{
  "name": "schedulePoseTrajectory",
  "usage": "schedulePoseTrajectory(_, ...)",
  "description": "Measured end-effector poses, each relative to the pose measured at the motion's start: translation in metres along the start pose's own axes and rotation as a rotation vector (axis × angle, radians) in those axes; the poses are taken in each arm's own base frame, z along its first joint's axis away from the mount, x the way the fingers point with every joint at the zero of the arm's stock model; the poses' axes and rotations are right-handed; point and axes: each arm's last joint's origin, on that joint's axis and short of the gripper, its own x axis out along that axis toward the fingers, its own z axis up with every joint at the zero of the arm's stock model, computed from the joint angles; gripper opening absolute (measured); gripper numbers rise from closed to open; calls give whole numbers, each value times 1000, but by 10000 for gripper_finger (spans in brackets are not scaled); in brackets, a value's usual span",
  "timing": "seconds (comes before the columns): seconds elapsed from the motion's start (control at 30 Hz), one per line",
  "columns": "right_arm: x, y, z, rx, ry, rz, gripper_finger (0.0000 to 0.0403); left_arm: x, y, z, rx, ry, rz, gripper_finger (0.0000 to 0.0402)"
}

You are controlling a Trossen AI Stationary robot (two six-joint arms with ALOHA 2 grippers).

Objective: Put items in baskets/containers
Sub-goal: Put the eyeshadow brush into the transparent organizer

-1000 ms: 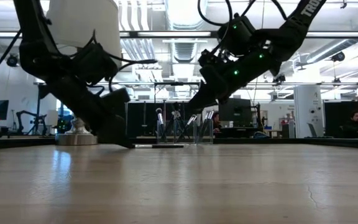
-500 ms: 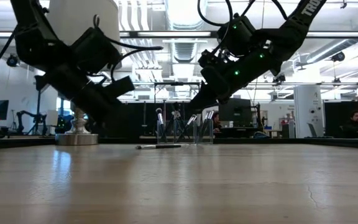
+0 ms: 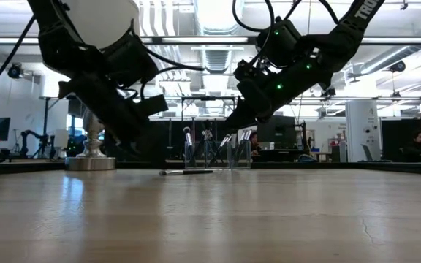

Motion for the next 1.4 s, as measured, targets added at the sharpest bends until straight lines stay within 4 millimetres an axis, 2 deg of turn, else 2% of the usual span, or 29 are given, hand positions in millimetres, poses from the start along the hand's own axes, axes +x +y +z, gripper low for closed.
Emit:
schedulePoseTrajectory(0.33, 0, 0, 0, -7, 1, 0, 13, 5, 10, 1, -31, 30, -31, 81)
schedulePoseTrajectory(0.43, 0, 0, 0, -7, 1, 0, 13, 6, 10, 0, -20, 55, -99, 81)
schedulePoseTrajectory(0.73, 0, 0, 0, -8, 1, 0, 13, 6, 9, -1, 14, 61, -116, 79)
schedulePoseTrajectory(0.87, 0, 0, 0, -8, 1, 0, 13, 6, 9, -1, 24, 60, -119, 62)
schedulePoseTrajectory(1.03, 0, 0, 0, -8, 1, 0, 13, 6, 10, -1, 53, 56, -118, 9)
schedulePoseTrajectory(1.23, 0, 0, -1, -24, 6, 0, 13, 4, 8, -2, 145, 53, -121, 1)
schedulePoseTrajectory(1.4, -4, 8, -5, -96, 42, -43, 13, -7, -5, -3, 270, 26, -158, 0)
